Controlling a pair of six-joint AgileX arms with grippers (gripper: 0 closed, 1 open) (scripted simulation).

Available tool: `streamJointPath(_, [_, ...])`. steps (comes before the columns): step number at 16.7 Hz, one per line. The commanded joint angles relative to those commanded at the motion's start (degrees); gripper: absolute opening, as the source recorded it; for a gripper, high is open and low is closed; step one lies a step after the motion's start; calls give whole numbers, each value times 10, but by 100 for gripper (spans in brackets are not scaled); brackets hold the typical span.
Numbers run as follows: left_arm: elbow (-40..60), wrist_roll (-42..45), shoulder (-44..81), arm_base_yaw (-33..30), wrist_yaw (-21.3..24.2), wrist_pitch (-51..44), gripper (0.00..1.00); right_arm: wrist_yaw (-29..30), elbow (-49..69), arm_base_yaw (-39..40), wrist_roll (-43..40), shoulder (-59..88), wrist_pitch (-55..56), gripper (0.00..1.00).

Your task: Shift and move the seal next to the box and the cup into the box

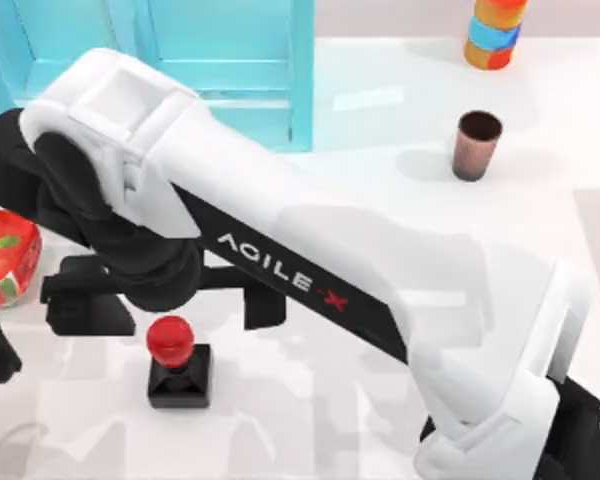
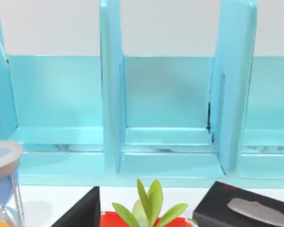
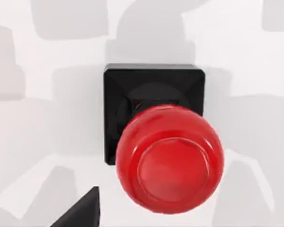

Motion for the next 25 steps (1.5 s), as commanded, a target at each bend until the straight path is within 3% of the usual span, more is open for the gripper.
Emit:
streamJointPath(4, [0, 0, 0, 0, 0, 0, 100, 10, 81, 16, 26, 34, -7, 100])
streamJointPath(12, [0, 0, 0, 0, 0, 0, 100, 10, 95, 14, 26, 43, -8, 100])
streamJointPath(20, [0, 0, 0, 0, 0, 0, 100, 12, 302, 4, 15, 212, -39, 100])
streamJointPath(25, [0, 0, 0, 0, 0, 0, 100, 13, 336, 1, 12, 243, -45, 100])
